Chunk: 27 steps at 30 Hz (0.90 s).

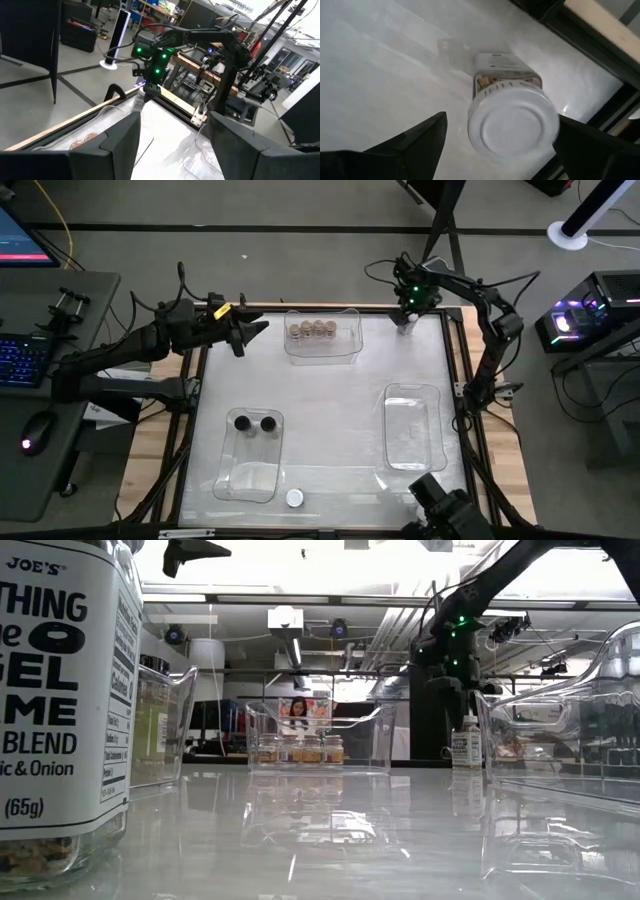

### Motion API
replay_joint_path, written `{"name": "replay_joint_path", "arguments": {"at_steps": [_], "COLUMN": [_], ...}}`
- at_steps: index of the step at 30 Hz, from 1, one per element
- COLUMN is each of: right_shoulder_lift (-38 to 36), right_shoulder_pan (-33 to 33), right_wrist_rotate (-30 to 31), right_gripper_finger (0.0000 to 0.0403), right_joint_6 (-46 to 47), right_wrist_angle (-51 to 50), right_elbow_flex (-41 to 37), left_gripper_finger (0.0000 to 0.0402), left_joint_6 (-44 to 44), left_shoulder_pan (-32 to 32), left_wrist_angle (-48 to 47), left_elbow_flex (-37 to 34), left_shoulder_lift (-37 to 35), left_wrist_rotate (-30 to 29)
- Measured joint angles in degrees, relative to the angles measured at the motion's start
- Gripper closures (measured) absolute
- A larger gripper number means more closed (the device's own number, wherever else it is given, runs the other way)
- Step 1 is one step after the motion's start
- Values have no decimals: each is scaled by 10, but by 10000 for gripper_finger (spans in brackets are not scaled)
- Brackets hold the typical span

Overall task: Sort spices by type
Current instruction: Put the white seasoning bottle into the bottom right transparent bin

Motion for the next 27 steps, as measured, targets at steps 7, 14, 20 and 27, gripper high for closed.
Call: {"name": "replay_joint_path", "arguments": {"at_steps": [7, 14, 20, 27], "right_shoulder_lift": [28, 31, -1, -156], "right_shoulder_pan": [9, 12, 21, 71], "right_wrist_rotate": [4, 32, 27, -36], "right_gripper_finger": [110, 199, 211, 211], "right_joint_6": [4, 15, 10, 38], "right_wrist_angle": [2, 6, -23, -108], "right_elbow_flex": [0, 1, 1, 1], "left_gripper_finger": [184, 184, 184, 184], "left_joint_6": [5, 15, 29, 63], "left_shoulder_pan": [0, 0, 0, 0], "left_wrist_angle": [-4, -4, -4, -4], "left_elbow_flex": [0, 0, 0, 0], "left_shoulder_lift": [0, 0, 0, 0], "left_wrist_rotate": [0, 0, -1, -6]}}
